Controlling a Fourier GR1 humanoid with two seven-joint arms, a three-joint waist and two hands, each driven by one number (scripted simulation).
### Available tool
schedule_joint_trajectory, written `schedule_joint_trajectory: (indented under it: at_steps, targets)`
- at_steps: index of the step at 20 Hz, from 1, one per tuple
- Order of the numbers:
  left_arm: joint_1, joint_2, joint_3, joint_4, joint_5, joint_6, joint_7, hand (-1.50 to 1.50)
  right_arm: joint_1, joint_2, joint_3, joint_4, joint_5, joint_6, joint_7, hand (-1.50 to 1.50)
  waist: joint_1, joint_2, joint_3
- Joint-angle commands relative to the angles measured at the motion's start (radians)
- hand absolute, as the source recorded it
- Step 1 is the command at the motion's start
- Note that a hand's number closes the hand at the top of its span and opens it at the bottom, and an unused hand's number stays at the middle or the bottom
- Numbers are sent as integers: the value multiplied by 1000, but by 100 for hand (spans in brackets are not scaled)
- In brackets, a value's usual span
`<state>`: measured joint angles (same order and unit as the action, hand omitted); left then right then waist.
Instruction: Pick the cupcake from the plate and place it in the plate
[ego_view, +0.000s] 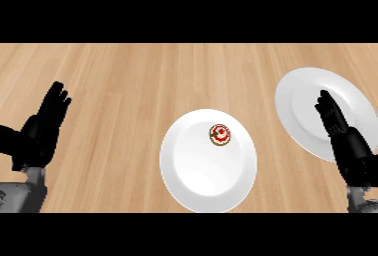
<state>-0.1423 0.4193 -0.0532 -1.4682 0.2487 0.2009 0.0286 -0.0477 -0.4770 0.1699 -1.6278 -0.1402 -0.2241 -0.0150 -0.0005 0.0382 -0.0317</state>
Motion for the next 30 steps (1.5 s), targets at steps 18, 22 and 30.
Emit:
schedule_joint_trajectory:
  at_steps: [18, 22, 30]
  targets:
    - [144, -216, -184, 61, -16, -23, 132, 0, -563, 58, -149, 617, 26, 233, -408, -150, 15, -35, 32]
    - [97, -200, -156, 44, 4, -25, 192, 0, -571, -49, -53, 516, 99, 320, -227, -150, 7, -39, 31]
    - [126, -219, -170, 65, -21, -11, 185, 0, -644, -133, 133, 336, 217, 521, 55, -150, -9, -46, 29]
